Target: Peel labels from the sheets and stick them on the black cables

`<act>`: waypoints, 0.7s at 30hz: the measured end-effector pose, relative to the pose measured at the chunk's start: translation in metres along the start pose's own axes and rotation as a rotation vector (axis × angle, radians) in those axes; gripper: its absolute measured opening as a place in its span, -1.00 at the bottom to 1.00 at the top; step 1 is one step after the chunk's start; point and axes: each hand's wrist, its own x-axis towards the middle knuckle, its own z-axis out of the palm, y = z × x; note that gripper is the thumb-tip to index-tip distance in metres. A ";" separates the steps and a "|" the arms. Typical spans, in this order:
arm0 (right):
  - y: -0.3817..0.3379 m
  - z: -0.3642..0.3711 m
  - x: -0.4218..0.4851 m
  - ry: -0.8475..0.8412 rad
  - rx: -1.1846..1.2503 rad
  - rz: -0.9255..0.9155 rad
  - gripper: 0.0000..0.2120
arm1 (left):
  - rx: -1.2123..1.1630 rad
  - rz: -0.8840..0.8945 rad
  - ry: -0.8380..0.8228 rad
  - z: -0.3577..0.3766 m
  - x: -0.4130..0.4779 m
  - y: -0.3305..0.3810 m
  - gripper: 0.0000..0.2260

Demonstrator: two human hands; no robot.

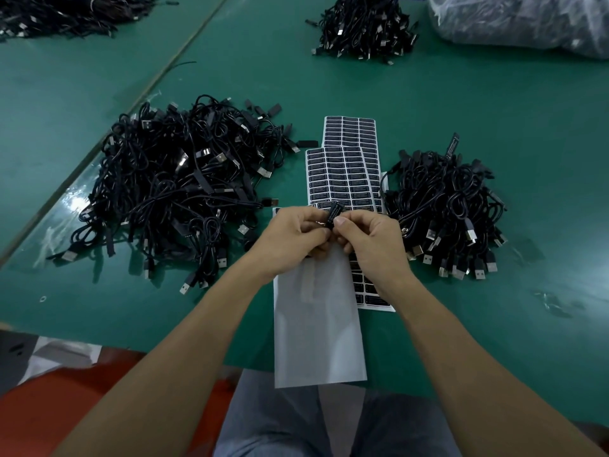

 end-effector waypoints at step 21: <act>0.001 0.003 -0.001 0.068 -0.051 0.012 -0.85 | 0.047 0.004 0.002 0.000 -0.001 -0.002 -0.82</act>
